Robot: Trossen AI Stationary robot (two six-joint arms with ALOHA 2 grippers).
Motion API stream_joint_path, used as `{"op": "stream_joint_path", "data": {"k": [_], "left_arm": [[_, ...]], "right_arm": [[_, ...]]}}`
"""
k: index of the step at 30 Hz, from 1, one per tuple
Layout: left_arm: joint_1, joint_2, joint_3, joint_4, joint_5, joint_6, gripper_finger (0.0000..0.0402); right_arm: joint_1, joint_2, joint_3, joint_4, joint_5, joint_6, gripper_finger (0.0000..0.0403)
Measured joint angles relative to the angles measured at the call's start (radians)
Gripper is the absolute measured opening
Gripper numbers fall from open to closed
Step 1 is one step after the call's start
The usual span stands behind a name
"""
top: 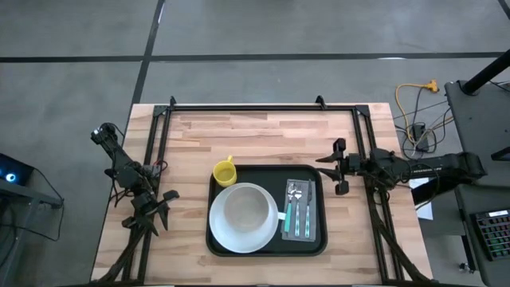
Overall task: Set up tray
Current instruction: Return to Home Position
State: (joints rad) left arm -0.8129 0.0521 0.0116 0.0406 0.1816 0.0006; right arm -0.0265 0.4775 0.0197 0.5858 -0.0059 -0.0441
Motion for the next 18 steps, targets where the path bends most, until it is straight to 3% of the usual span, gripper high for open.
{"op": "stream_joint_path", "data": {"k": [18], "left_arm": [[0.000, 0.000, 0.000, 0.000, 0.000, 0.000, 0.0132]], "right_arm": [[-0.001, -0.227, -0.005, -0.348, 0.012, -0.047, 0.0127]]}}
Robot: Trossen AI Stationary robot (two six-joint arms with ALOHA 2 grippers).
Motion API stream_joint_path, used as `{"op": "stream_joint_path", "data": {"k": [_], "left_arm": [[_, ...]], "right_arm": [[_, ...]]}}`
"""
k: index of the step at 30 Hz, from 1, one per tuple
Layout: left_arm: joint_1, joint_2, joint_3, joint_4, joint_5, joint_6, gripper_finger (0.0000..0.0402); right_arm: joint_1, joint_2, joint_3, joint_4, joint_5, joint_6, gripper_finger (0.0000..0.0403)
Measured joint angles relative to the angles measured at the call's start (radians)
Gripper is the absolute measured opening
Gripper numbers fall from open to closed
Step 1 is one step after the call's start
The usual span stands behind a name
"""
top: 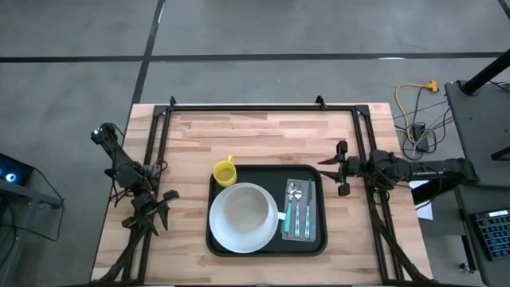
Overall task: Set up tray
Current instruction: Return to Home Position
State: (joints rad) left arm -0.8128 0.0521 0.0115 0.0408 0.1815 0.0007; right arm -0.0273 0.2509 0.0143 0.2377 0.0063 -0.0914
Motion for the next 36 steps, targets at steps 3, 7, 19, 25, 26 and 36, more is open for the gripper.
{"op": "stream_joint_path", "data": {"k": [3, 7, 19, 25, 26, 36], "left_arm": [[0.000, 0.000, 0.000, 0.000, 0.000, 0.000, 0.0132], [0.000, 0.000, 0.000, 0.000, 0.000, 0.000, 0.0132], [0.000, 0.000, 0.000, 0.000, 0.000, 0.000, 0.0132], [0.000, 0.000, 0.000, 0.000, 0.000, 0.000, 0.0132], [0.000, 0.000, 0.000, 0.000, 0.000, 0.000, 0.0132], [0.000, 0.000, 0.000, 0.000, 0.000, 0.000, 0.0132]], "right_arm": [[0.000, -0.046, 0.000, -0.072, 0.023, 0.009, 0.0123], [0.001, -0.100, 0.000, -0.161, 0.024, -0.001, 0.0120], [0.001, -0.155, 0.000, -0.241, 0.021, -0.032, 0.0132], [0.001, -0.114, 0.000, -0.241, 0.020, -0.016, 0.0126], [0.001, -0.108, 0.000, -0.241, 0.020, -0.013, 0.0125], [0.001, -0.085, 0.000, -0.240, 0.020, -0.131, 0.0125]]}}
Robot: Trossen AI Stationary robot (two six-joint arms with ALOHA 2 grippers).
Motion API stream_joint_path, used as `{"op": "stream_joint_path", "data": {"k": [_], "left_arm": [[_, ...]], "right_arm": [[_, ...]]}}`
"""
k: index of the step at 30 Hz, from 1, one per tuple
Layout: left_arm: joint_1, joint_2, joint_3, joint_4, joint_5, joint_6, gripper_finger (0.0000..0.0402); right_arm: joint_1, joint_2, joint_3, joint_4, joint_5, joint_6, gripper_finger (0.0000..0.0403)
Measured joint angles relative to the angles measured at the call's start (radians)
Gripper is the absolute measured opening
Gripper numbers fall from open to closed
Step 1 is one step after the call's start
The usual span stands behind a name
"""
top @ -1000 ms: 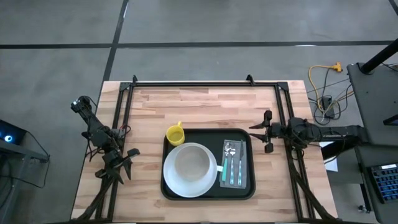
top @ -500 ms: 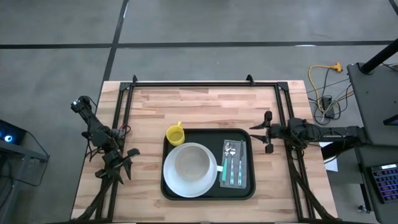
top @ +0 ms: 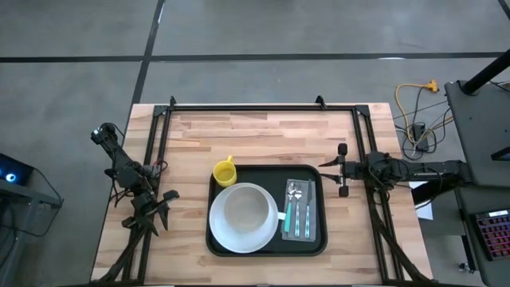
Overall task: Set up tray
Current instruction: Return to Home Position
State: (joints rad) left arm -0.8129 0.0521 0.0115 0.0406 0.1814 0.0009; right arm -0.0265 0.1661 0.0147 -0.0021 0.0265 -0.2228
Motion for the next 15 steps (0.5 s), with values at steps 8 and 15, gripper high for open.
{"op": "stream_joint_path", "data": {"k": [8, 15], "left_arm": [[0.000, 0.000, 0.000, 0.000, 0.000, 0.000, 0.0132], [0.000, 0.000, 0.000, 0.000, 0.000, 0.000, 0.0132]], "right_arm": [[0.000, 0.000, 0.000, 0.000, 0.000, 0.044, 0.0128], [0.000, 0.000, 0.000, 0.000, 0.000, 0.039, 0.0118]]}}
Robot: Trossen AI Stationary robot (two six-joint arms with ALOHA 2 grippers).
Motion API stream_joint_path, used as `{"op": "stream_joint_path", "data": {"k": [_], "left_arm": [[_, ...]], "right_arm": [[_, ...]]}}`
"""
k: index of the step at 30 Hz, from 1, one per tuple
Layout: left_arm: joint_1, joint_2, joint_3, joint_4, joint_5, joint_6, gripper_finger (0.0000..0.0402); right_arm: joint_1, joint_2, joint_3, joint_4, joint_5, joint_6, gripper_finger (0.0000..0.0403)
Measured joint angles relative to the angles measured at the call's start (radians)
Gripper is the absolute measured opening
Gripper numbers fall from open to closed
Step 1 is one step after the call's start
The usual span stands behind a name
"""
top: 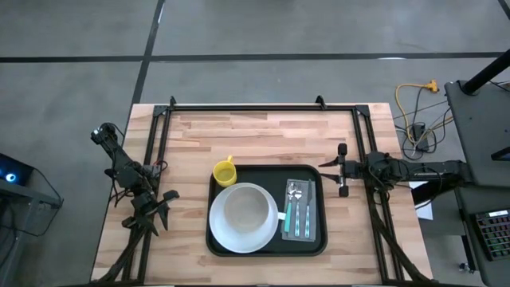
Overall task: Set up tray
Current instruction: Return to Home Position
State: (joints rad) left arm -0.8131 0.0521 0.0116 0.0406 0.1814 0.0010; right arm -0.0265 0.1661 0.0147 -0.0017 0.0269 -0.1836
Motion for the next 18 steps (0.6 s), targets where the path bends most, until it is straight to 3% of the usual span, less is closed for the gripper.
{"op": "stream_joint_path", "data": {"k": [18], "left_arm": [[0.000, 0.000, 0.000, 0.000, 0.000, 0.000, 0.0132]], "right_arm": [[0.000, 0.000, 0.000, 0.000, 0.000, 0.000, 0.0111]]}}
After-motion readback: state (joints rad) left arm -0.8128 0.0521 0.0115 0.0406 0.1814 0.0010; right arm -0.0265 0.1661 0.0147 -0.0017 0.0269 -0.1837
